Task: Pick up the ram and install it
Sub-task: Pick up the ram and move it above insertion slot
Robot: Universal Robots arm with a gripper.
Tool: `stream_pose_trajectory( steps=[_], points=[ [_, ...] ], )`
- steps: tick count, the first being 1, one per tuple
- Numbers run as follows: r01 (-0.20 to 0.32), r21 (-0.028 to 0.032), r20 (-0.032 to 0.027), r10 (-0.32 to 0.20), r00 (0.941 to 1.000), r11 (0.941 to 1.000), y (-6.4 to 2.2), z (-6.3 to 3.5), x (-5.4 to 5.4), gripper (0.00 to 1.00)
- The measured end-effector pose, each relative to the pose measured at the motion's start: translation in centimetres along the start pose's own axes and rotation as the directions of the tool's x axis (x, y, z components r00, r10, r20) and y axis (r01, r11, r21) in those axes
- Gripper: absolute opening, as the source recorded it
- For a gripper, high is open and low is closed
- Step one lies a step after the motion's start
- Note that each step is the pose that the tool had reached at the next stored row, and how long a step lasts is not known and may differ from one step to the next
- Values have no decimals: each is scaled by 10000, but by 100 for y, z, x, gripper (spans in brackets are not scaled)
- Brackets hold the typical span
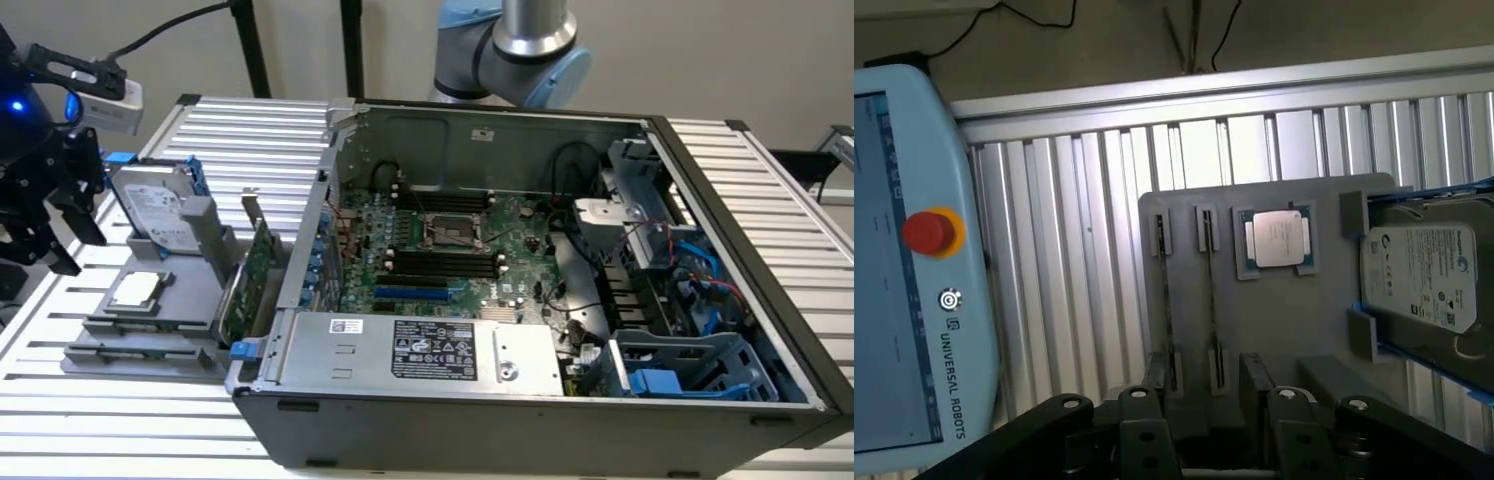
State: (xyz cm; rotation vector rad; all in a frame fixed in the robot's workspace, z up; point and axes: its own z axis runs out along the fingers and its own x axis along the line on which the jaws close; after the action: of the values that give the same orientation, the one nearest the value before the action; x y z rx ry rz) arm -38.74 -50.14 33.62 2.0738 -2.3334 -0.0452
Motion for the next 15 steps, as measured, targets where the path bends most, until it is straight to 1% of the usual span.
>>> stream_pose_trajectory(
  steps=[5, 15],
  points=[
    [0, -1, -1, 0, 10000, 10000, -13, 91, 32, 42],
    [40, 0, -1, -40, 10000, 10000, -23, 272, 33, 42]
  ],
)
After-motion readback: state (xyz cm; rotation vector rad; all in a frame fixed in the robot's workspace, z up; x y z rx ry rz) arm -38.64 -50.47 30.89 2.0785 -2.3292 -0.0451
